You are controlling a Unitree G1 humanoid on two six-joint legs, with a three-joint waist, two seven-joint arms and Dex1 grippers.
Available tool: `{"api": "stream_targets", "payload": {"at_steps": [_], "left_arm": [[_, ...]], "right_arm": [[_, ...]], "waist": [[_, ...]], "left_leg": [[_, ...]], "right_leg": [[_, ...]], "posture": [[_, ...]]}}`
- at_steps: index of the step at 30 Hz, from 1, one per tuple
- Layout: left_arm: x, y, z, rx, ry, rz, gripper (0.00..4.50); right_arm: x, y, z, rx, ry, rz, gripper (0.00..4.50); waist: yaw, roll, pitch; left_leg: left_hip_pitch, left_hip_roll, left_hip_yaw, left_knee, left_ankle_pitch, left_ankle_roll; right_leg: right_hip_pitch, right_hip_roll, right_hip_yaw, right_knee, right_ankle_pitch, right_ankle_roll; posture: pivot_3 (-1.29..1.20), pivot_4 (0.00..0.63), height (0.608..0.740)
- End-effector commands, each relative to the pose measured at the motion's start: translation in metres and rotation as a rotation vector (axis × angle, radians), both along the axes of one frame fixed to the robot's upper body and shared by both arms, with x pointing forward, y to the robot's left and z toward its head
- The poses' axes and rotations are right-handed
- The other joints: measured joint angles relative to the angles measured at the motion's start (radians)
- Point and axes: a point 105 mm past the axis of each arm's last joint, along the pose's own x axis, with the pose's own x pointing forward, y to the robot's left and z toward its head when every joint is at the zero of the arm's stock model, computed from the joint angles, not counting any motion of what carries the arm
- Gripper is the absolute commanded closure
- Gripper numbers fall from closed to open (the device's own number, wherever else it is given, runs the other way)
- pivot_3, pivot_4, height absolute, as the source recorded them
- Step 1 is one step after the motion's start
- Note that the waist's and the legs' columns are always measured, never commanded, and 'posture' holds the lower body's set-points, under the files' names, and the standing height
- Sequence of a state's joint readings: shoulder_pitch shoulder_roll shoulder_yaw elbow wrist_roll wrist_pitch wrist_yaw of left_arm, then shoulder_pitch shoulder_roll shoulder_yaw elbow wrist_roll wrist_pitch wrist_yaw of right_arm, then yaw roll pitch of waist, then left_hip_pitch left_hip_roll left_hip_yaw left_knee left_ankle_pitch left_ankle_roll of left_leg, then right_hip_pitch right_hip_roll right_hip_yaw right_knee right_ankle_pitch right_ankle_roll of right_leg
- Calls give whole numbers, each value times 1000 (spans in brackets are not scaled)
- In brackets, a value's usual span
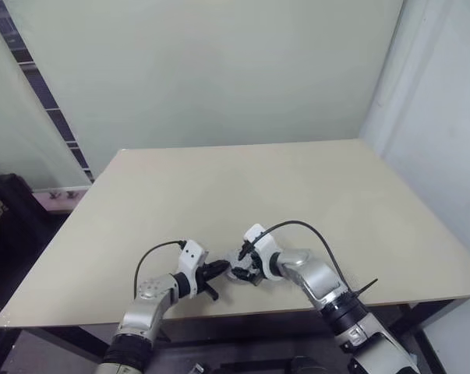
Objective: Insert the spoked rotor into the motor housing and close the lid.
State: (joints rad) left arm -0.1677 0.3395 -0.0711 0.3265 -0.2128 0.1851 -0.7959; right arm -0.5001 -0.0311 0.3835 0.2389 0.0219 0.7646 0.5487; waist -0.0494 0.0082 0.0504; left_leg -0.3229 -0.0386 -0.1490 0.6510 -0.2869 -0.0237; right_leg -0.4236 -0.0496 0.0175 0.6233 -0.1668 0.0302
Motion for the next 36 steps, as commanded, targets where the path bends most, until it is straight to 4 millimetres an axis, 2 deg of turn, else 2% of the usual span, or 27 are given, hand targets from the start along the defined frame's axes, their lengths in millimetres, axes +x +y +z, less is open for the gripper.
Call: {"api": "stream_targets", "payload": {"at_steps": [1,5,10,14,23,36], "left_arm": [[-4,-8,-2,2,9,-36,4500],[-3,-10,-1,2,9,-42,4500],[-2,-11,-1,2,9,-49,4500],[-1,-11,0,4,9,-53,4500],[-1,-11,5,-25,5,-44,4500],[-5,-9,5,-14,9,-38,4500]], "right_arm": [[10,-4,27,101,-15,-48,16],[22,-20,36,214,92,-183,16],[30,-45,31,313,312,-344,16],[28,-55,21,387,500,-414,16],[16,-44,1,565,801,-472,16],[12,-16,0,688,932,-455,16]], "waist": [[0,0,0],[0,0,0],[0,0,0],[0,0,0],[0,1,0],[-2,1,0]], "left_leg": [[0,0,0,0,0,0],[0,0,0,0,0,0],[0,0,0,0,0,0],[0,0,0,-1,0,0],[-1,0,0,-1,0,0],[0,0,1,-1,0,1]], "right_leg": [[0,0,0,0,0,0],[0,0,0,0,0,0],[0,0,0,0,0,0],[0,0,0,0,0,0],[0,0,0,0,0,0],[0,0,0,0,0,0]], "posture": [[0,0,740],[0,0,740],[0,0,740],[0,0,740],[0,0,740],[0,0,740]]}}
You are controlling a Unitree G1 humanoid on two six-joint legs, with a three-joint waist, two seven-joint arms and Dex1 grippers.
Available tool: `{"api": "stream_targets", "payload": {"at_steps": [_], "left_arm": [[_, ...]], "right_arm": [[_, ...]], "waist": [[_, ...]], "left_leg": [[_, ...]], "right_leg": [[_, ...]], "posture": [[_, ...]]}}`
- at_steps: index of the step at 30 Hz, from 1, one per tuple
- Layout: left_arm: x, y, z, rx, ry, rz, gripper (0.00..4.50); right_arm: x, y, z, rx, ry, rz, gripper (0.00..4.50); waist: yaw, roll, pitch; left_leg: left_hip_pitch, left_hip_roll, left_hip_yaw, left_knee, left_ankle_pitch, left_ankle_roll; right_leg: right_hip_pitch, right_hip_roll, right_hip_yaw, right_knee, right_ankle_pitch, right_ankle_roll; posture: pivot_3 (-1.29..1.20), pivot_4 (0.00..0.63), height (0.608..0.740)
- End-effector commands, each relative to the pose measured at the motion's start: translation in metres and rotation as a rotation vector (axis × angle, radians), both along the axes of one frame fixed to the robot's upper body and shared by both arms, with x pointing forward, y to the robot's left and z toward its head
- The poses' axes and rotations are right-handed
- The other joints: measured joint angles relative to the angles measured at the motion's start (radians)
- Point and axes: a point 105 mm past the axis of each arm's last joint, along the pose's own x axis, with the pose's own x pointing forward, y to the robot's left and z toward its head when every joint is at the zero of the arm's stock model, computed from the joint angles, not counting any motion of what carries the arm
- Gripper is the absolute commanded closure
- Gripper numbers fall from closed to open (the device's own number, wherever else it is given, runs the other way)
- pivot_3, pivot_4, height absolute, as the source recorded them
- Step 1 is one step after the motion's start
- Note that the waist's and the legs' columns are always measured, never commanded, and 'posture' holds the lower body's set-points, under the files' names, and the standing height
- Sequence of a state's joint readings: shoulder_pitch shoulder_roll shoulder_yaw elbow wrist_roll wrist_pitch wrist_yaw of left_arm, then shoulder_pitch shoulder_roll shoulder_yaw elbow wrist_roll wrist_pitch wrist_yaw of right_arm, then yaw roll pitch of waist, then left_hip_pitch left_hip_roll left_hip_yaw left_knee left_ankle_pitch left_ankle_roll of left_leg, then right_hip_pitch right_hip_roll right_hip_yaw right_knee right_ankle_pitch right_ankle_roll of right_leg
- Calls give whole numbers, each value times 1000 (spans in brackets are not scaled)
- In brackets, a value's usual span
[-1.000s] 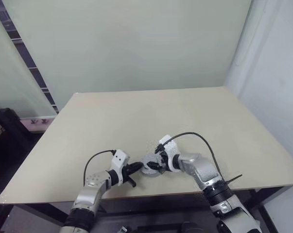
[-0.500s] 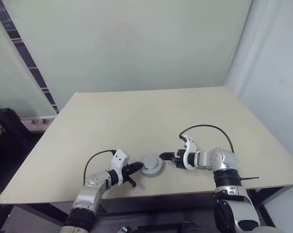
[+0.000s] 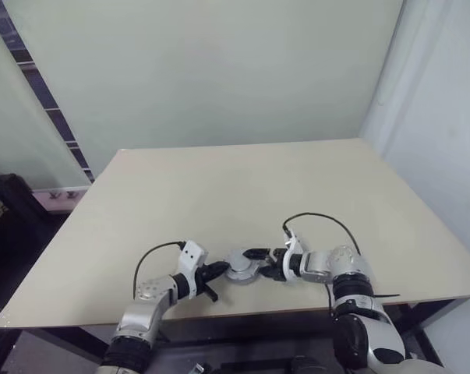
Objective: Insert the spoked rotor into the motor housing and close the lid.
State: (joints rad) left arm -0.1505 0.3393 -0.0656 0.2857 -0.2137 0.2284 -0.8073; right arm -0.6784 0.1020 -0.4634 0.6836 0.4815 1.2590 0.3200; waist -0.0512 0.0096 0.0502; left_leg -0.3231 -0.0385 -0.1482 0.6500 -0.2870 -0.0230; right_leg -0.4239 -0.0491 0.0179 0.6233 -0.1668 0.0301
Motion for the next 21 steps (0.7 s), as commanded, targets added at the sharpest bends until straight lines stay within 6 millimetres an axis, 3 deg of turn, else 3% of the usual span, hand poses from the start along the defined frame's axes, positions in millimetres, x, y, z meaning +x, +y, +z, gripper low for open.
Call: {"api": "stream_targets", "payload": {"at_steps": [1,6,8,16,21], "left_arm": [[0,-8,4,-7,-12,-29,4500],[1,-7,5,-5,-14,-24,4500],[1,-7,5,-5,-15,-23,4500],[3,-6,5,-12,-11,3,4500],[4,-7,7,-25,-6,16,4500]], "right_arm": [[6,16,16,79,-22,9,16],[7,15,13,84,-3,-20,183],[8,14,12,85,4,-28,603],[7,11,9,85,24,-46,3144],[5,10,6,76,31,-54,3279]], "waist": [[0,0,0],[-1,0,0],[-1,0,0],[-5,1,0],[-5,1,-1]], "left_leg": [[0,0,0,0,0,0],[0,1,0,0,0,0],[0,1,0,0,0,0],[0,1,0,0,0,0],[0,1,0,0,0,0]], "right_leg": [[0,0,0,0,0,0],[0,1,0,0,0,0],[0,1,0,0,0,0],[0,1,0,0,0,0],[0,1,0,0,0,0]], "posture": [[0,0,740],[0,0,740],[0,0,740],[0,0,740],[0,0,740]]}}
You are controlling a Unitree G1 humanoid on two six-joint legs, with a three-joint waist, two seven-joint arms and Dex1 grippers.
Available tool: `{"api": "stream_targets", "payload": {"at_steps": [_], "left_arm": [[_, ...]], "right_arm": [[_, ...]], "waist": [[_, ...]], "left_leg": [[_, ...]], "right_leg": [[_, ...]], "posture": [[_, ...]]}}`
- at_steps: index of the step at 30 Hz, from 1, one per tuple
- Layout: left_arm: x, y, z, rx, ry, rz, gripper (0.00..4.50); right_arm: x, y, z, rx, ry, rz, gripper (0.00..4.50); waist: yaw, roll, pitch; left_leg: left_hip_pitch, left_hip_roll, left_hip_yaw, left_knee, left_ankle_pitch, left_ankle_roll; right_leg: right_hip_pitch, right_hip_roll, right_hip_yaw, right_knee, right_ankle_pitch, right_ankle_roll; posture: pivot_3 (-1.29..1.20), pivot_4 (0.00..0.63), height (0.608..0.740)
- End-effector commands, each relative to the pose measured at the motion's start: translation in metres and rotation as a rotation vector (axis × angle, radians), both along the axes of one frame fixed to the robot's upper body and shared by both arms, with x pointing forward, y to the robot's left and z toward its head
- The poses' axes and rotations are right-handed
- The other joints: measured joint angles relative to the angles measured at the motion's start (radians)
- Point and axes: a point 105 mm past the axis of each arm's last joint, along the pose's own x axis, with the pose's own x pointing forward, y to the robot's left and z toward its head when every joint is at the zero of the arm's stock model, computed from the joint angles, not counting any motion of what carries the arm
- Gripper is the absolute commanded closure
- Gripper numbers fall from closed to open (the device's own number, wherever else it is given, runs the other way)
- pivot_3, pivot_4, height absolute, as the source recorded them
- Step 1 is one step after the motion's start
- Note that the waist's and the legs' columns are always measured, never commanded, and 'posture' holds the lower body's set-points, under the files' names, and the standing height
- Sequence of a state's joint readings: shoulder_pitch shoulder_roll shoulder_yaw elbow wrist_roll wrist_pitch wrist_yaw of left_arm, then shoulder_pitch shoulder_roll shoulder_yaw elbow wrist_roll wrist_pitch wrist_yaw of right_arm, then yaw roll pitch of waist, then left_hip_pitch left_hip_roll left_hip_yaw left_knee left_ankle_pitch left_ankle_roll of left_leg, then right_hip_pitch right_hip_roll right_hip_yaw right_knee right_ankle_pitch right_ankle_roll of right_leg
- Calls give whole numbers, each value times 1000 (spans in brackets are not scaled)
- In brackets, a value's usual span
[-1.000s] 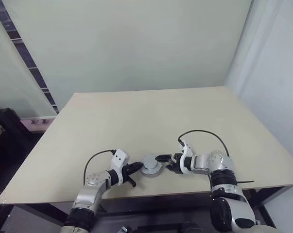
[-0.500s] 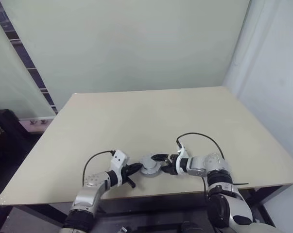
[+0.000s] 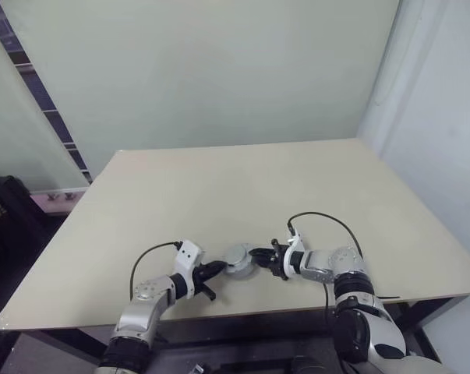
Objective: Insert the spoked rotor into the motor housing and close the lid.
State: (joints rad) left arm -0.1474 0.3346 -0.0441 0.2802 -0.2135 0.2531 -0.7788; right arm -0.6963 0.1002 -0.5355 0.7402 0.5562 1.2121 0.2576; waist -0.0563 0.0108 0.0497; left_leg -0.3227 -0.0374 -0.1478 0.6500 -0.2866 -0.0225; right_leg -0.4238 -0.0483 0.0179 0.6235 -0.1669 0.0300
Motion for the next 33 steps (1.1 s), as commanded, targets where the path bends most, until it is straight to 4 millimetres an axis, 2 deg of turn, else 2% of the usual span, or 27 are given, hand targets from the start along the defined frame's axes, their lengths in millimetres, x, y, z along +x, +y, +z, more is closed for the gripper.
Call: {"api": "stream_targets", "payload": {"at_steps": [1,6,9,14,20,25,33], "left_arm": [[2,-13,8,-29,-13,-24,4500],[6,-7,9,-24,25,19,4500],[14,6,18,-46,32,92,3903],[18,29,34,-117,37,181,2117],[11,53,43,-186,63,268,23],[6,63,51,-360,65,383,0],[-13,38,48,-758,297,416,0]], "right_arm": [[-3,12,3,15,1,30,3279],[-3,11,1,8,4,23,3279],[-3,10,1,8,3,18,3279],[-3,10,1,14,2,9,3279],[-3,9,3,41,-4,-5,3279],[-1,11,10,110,-10,-26,3280],[4,16,33,247,-56,-41,3287]], "waist": [[0,0,0],[-1,0,0],[-4,0,0],[-20,0,0],[-30,0,0],[-31,0,0],[-39,-2,3]], "left_leg": [[0,0,0,0,0,0],[0,0,0,0,0,0],[0,0,0,0,0,0],[-1,0,0,0,0,0],[-1,0,-1,-4,0,0],[-1,0,-1,-5,0,0],[-2,0,-1,-4,0,0]], "right_leg": [[0,0,0,0,0,0],[0,0,0,0,0,0],[0,0,0,0,0,0],[-1,0,0,0,0,0],[-2,0,0,-1,0,0],[-3,0,0,-2,0,0],[-3,-1,0,-2,0,0]], "posture": [[0,0,740],[0,0,740],[0,0,740],[0,0,740],[0,0,740],[0,0,740],[0,0,740]]}}
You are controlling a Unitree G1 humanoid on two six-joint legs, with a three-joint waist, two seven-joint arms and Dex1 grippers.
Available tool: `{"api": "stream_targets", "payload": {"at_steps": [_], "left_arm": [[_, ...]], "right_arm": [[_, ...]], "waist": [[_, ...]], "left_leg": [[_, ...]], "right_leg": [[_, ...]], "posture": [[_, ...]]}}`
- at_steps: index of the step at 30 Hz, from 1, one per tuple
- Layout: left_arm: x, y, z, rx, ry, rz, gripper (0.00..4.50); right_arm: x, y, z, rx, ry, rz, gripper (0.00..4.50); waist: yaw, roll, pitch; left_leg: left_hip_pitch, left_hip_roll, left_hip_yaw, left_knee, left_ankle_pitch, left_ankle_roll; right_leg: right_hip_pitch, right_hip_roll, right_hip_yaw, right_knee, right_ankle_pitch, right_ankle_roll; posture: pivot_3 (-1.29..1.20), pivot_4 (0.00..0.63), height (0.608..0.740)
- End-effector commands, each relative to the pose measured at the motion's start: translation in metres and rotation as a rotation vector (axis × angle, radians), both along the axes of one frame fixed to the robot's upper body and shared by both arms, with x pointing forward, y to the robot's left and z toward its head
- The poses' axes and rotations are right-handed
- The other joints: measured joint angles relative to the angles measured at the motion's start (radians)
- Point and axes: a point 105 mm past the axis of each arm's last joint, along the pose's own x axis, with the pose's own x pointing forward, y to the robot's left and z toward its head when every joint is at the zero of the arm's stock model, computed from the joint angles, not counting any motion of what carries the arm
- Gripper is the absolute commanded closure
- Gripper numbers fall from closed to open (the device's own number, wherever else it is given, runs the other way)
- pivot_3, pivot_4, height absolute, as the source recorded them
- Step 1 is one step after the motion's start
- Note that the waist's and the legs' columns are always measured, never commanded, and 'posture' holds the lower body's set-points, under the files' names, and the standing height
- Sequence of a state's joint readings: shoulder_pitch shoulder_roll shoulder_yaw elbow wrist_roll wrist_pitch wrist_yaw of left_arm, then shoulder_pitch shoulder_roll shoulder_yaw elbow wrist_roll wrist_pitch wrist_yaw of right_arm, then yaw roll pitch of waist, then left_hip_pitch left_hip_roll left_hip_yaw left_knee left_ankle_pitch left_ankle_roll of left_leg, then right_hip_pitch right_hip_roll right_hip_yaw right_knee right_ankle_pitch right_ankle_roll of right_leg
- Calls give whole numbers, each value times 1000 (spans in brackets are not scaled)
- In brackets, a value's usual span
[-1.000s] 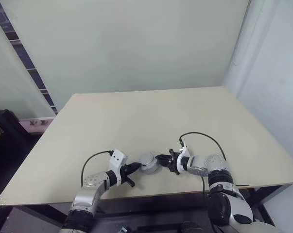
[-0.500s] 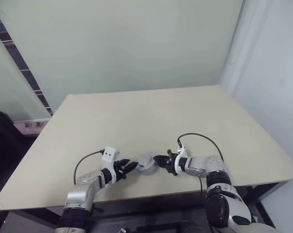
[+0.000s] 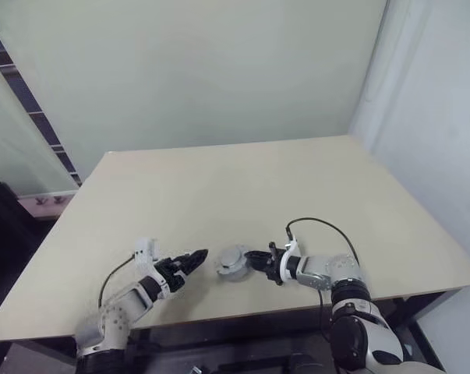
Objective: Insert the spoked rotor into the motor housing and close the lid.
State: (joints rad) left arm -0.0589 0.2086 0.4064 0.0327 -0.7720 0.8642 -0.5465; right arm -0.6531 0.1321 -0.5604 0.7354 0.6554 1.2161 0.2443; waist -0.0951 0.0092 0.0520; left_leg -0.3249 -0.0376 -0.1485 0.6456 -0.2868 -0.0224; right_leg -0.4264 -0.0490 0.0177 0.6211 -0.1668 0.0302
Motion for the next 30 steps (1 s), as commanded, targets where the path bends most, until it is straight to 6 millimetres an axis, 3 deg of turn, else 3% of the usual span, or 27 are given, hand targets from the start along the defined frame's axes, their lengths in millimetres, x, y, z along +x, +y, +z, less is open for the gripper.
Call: {"api": "stream_targets", "payload": {"at_steps": [1,16,30], "left_arm": [[0,-5,14,-126,-9,19,0],[6,-14,18,-491,17,169,0],[17,-44,17,-615,60,107,0]], "right_arm": [[12,6,34,128,-99,-21,3287],[10,24,77,232,-212,49,3287],[-1,34,87,255,-238,111,3288]], "waist": [[0,-1,1],[0,-3,3],[1,-3,3]], "left_leg": [[0,0,0,0,0,0],[-1,0,0,0,0,0],[-4,0,0,0,-1,2]], "right_leg": [[0,0,0,0,0,0],[-1,0,0,-1,0,0],[0,0,0,-8,0,0]], "posture": [[0,0,740],[0,0,740],[0,0,740]]}}
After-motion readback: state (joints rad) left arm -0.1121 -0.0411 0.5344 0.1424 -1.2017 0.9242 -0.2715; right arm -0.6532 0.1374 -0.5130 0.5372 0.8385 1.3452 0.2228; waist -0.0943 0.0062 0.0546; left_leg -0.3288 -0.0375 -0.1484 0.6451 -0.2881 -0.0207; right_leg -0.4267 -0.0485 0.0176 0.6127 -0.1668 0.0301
